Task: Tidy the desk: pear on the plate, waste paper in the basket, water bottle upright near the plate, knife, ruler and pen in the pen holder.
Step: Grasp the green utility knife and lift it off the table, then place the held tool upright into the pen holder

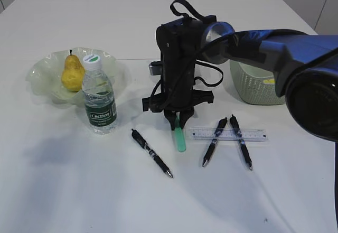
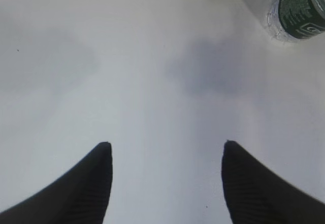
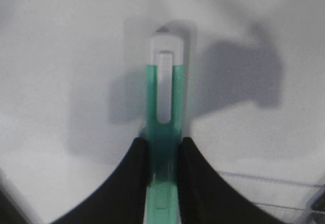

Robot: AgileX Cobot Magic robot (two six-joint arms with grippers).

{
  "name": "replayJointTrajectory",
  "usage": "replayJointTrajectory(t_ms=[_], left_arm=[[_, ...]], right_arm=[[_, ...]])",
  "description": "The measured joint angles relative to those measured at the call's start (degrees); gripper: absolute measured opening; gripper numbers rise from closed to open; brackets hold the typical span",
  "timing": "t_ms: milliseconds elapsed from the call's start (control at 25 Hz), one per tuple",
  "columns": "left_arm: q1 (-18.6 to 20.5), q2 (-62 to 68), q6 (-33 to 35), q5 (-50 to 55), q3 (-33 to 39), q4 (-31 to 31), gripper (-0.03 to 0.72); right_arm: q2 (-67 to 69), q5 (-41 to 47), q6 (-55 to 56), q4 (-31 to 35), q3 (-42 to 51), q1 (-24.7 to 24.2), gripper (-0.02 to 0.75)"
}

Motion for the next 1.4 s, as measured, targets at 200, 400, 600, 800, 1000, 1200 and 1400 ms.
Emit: replayJointTrajectory(t_ms=[200, 400, 600, 800, 1000, 1200, 1400], left_arm=[[0.0, 0.0, 0.0, -0.1, 0.0, 0.0, 0.474], [0.0, 0.0, 0.0, -0.1, 0.0, 0.0, 0.474], [0.0, 0.0, 0.0, -0.1, 0.0, 0.0, 0.474], [0.0, 0.0, 0.0, 0.1, 0.0, 0.0, 0.474], [0.0, 0.0, 0.0, 0.7, 0.0, 0.0, 0.474], [0.0, 0.0, 0.0, 0.9, 0.0, 0.0, 0.474], [0.0, 0.0, 0.0, 1.2, 0.0, 0.0, 0.474]], right_arm=[[-1.2, 0.0, -2.7, -0.3, 0.0, 0.0, 0.111], [-4.6, 0.0, -6.4, -0.3, 0.0, 0.0, 0.111], [-8.7, 0.0, -9.0, -0.3, 0.0, -0.1, 0.111], [-12.5, 0.1, -10.4, -0.3, 0.2, -0.2, 0.111], [-17.5, 0.1, -11.3, -0.3, 5.4, -1.3, 0.110], [-22.5, 0.3, -11.8, -0.5, 14.2, -3.6, 0.110], [-27.8, 0.3, -12.0, -0.9, 23.2, -5.6, 0.110]])
